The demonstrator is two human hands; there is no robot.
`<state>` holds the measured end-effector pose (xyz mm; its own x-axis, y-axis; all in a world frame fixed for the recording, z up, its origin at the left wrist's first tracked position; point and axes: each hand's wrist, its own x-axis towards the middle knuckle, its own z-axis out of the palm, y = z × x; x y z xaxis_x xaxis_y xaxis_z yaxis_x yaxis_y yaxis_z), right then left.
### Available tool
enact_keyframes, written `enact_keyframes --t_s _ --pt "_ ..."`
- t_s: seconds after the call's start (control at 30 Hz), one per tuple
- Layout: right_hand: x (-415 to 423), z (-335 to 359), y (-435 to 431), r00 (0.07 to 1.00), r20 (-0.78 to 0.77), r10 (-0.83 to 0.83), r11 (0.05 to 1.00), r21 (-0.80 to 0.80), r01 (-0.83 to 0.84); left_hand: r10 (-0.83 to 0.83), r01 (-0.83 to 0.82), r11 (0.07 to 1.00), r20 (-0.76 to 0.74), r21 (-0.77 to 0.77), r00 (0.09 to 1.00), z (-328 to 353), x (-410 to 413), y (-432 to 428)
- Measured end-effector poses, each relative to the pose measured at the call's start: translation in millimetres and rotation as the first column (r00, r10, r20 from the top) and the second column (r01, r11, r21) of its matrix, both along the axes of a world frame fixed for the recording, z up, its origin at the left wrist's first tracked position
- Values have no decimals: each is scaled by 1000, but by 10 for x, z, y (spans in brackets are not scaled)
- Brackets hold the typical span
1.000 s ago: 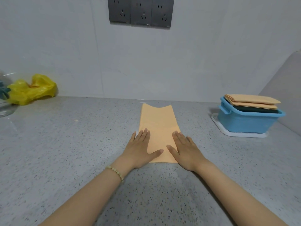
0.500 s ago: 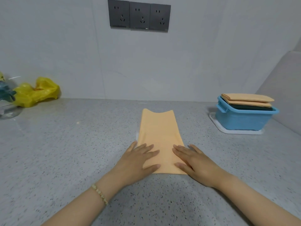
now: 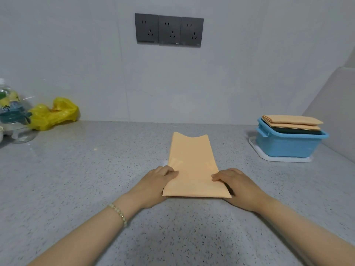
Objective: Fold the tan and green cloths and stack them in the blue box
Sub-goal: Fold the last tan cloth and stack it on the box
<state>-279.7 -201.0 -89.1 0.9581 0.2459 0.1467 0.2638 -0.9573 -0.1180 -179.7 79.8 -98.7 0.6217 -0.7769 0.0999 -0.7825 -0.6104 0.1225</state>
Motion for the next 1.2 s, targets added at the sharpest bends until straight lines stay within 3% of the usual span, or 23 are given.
enact_keyframes --t_s 0.1,0.3,0.43,0.5,0.67,0.8,0.93,1.13,1.2 --pt "149 73 5 998 21 51 997 -65 -50 3 -5 999 48 42 999 98 99 -104" --pt "374 121 -43 994 38 101 980 -175 -93 -92 20 949 215 316 972 166 215 -216" --pt "285 74 16 989 -146 20 1000 -1 -21 -112 68 935 108 348 988 184 139 -156" --pt "218 63 48 987 -158 19 997 71 -8 -91 80 944 18 321 996 230 81 -120" --pt "-6 12 62 991 -120 61 972 231 -32 -80 92 984 -83 153 993 176 -66 8" --pt "-12 81 123 996 -88 29 953 302 -1 76 -99 991 -229 -90 970 196 -88 6" --pt "302 183 240 973 -141 -183 768 598 231 218 -365 858 -388 -361 896 291 105 -141" --pt "718 -5 299 841 -161 -517 650 566 508 314 -591 608 -524 -530 792 52 224 -304" --pt "724 -72 344 810 -103 -577 638 563 526 356 -593 587 -482 -551 801 -28 214 -322"
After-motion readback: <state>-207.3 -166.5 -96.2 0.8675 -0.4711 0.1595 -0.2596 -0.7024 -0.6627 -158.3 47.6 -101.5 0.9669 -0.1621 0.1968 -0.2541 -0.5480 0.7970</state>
